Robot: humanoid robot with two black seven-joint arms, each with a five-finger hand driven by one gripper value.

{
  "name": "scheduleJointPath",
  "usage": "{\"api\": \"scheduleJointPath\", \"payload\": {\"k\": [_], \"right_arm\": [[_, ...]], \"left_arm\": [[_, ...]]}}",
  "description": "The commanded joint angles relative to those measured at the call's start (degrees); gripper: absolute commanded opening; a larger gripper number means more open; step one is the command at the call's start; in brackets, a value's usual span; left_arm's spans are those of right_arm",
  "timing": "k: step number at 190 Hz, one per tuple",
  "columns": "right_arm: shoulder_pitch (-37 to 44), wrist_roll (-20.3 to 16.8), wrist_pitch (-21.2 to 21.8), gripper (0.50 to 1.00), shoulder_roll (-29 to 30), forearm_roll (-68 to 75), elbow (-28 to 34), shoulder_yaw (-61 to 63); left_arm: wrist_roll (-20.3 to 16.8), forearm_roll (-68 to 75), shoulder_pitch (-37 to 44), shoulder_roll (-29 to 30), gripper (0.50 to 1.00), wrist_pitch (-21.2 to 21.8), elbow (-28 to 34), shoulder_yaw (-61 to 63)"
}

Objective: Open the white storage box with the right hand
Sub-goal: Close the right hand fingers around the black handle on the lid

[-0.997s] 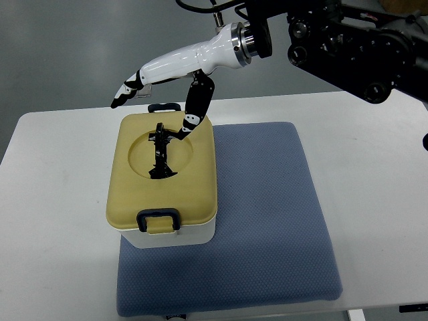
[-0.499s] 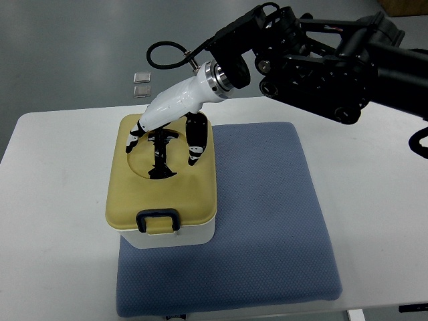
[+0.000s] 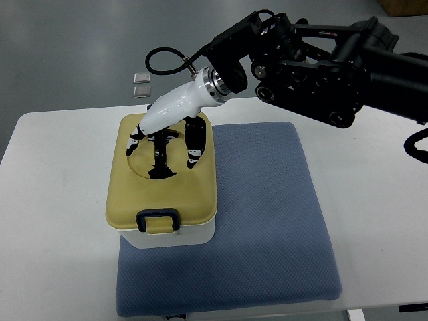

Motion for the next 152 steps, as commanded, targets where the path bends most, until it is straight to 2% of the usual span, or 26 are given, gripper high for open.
{"api": "scheduleJointPath", "payload": {"k": [1,60,76,152], "right_arm": [[0.0,0.0,-0.6,0.911,0.2,0.0,-0.1,0.1],[0.5,-0.1,-4.9,0.901,0.4,-0.1,-0.6,0.0],[0.4,-0.2,-5.2,0.87,1.3,-0.1,-1.1,0.0],[0.0,-0.2,-7.6,0.795,2.2,-0.9,-1.4,-1.4]], "left_arm": [[0.0,0.0,0.0,0.0,1.0,0.0,0.0,-0.1],[0.0,0.0,0.0,0.0,1.0,0.0,0.0,-0.1],[0.0,0.0,0.0,0.0,1.0,0.0,0.0,0.0],[0.0,0.0,0.0,0.0,1.0,0.0,0.0,0.0]]}}
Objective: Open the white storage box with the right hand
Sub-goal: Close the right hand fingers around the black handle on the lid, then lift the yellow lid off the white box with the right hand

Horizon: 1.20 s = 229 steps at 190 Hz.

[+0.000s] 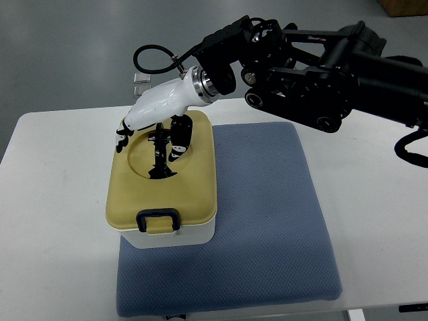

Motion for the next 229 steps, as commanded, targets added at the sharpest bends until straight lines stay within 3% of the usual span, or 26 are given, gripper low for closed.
{"api": "scheduleJointPath", "payload": {"k": [1,90,108,125,168,179,229], "right_arm": [[-0.1,0.0,-0.7,0.795,0.0,-0.1,0.0,-0.3],[-0.2,0.0,-0.8,0.654,0.0,-0.2,0.0,-0.3],[-0.2,0.1,-1.2,0.643,0.0,-0.2,0.0,-0.3],[-0.1,0.2,-1.8,0.582,0.0,-0.2,0.1,-0.3],[-0.2,0.3,-2.0,0.539,0.0,-0.2,0.1,-0.2],[-0.1,0.4,-2.0,0.5,0.0,-0.2,0.1,-0.2],[0.1,0.6,-3.2,0.5,-0.1,-0.2,0.4,-0.1]], "left_arm": [[0.0,0.0,0.0,0.0,1.0,0.0,0.0,0.0],[0.0,0.0,0.0,0.0,1.0,0.0,0.0,0.0],[0.0,0.0,0.0,0.0,1.0,0.0,0.0,0.0],[0.0,0.0,0.0,0.0,1.0,0.0,0.0,0.0],[0.0,0.0,0.0,0.0,1.0,0.0,0.0,0.0],[0.0,0.0,0.0,0.0,1.0,0.0,0.0,0.0],[0.0,0.0,0.0,0.0,1.0,0.0,0.0,0.0]]}}
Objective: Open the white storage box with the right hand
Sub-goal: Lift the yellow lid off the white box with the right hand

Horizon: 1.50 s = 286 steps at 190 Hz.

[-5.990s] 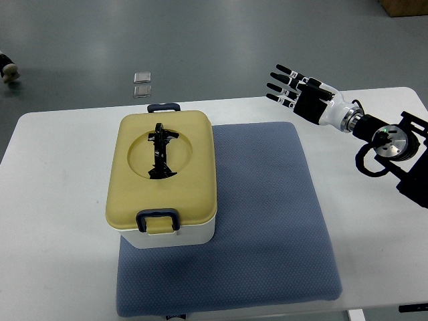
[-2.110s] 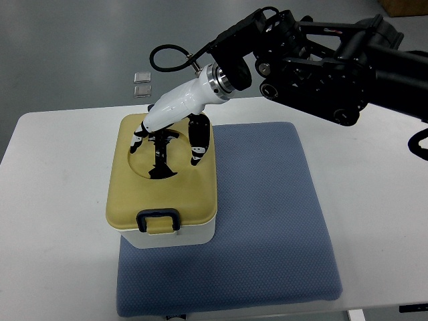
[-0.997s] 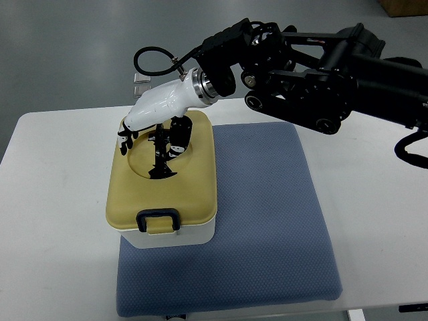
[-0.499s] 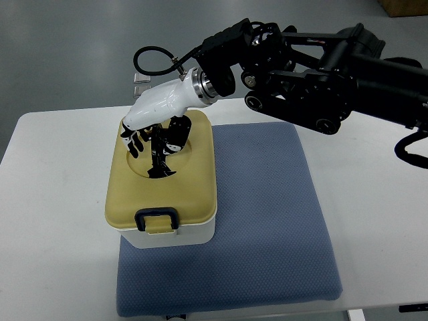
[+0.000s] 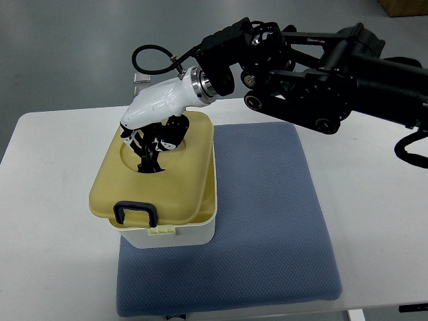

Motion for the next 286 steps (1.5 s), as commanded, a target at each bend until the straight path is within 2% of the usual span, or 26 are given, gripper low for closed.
{"api": "scheduleJointPath", "payload": {"k": [1,47,136,205,286], "right_arm": [[0.2,0.2,-1.0,0.5,-0.1,0.0,0.3,0.0],[0.8,2.6,-3.5,0.5,-0.4,0.0,0.6,0.1],[7.7,6.4,-3.6,0.5,-3.5,-0.1,1.6,4.0],[13.2,9.7,-2.9,0.5,-13.4,0.0,2.6,4.1],[8.9,9.8,-3.4,0.5,-25.6,-0.1,8.9,3.2]], "left_arm": [[0.0,0.0,0.0,0.0,1.0,0.0,0.0,0.0],[0.0,0.0,0.0,0.0,1.0,0.0,0.0,-0.1],[0.0,0.0,0.0,0.0,1.0,0.0,0.0,0.0],[0.0,0.0,0.0,0.0,1.0,0.0,0.0,-0.1],[0.0,0.0,0.0,0.0,1.0,0.0,0.0,0.0]]}}
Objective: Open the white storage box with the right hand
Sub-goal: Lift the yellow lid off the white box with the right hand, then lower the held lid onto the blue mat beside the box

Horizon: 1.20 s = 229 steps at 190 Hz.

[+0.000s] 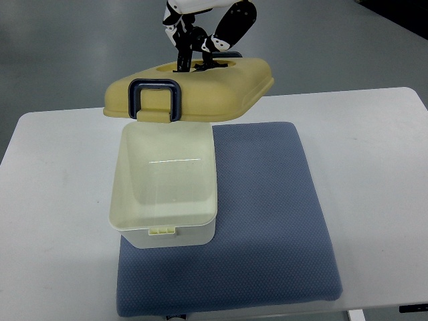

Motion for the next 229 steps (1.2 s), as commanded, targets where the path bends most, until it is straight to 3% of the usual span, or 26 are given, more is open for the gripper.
{"api": "scheduleJointPath", "payload": {"k": [1,28,62,130,229], "right_arm": [[-1.4,0.1,-0.2,0.5,-2.7,0.0,1.4,0.0],[-3.7,0.1,-0.5,0.5,-5.6,0.0,1.6,-0.1],[-8.0,0.4,-3.7,0.5,-8.3,-2.4,1.7,-0.6],[-15.1,0.4,-12.7,0.5,-10.7,-3.8,-0.1,-5.8],[-22.5,0.4,-17.2,0.5,-11.2,-3.8,-5.0,-6.0]], "left_arm": [[0.0,0.0,0.0,0.0,1.0,0.1,0.0,0.0],[0.0,0.0,0.0,0.0,1.0,0.0,0.0,0.0],[0.0,0.0,0.0,0.0,1.0,0.0,0.0,0.0],[0.0,0.0,0.0,0.0,1.0,0.0,0.0,0.0],[0.0,0.0,0.0,0.0,1.0,0.0,0.0,0.0]]}}
